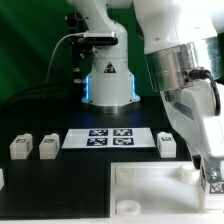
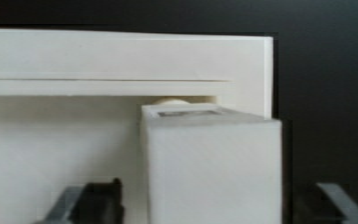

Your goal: Assemble one leg

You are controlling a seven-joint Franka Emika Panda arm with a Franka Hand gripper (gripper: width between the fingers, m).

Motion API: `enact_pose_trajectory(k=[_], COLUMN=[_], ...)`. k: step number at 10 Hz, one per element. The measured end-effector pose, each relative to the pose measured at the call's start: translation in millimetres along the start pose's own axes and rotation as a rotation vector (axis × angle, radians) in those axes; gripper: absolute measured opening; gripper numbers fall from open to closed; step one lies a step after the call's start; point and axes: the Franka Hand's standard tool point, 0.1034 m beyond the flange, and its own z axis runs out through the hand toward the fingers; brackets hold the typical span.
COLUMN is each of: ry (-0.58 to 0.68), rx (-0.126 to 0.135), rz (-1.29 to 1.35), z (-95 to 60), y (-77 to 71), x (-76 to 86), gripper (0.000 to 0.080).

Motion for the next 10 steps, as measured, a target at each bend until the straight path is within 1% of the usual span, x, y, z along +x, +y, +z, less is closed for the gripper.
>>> enact_pose_trajectory(k=[1,2,3,4,5,7,8,9,10], ry=[0.000,0.008,0.012,0.010,0.008,-0.001,0.013,0.030,0.039], rx=[-0.001,-0.048,-0.080,-0.092,-0.086,-0.091,-0.134,-0.166,-0.187], rz=[-0.013,-0.253,-0.470,-0.618,-0.643,-0.904,-1.126,-1.362,-1.519], z=[0.1,-1.2,-4.7,-5.9,-4.5,-4.1,-4.0,-2.5,1.1], y=[0.1,1.2,-2.1,-3.2,-2.7,-2.4,-2.5,-8.4,-9.4], x=[-0.8,-6.7,-11.7,-13.7,-12.0,-10.5,-12.4,-18.4,-24.7], gripper=[0.0555,0.0620,0.0620,0.0644,0.0648,0.0649,0.0649,0.0649,0.0649])
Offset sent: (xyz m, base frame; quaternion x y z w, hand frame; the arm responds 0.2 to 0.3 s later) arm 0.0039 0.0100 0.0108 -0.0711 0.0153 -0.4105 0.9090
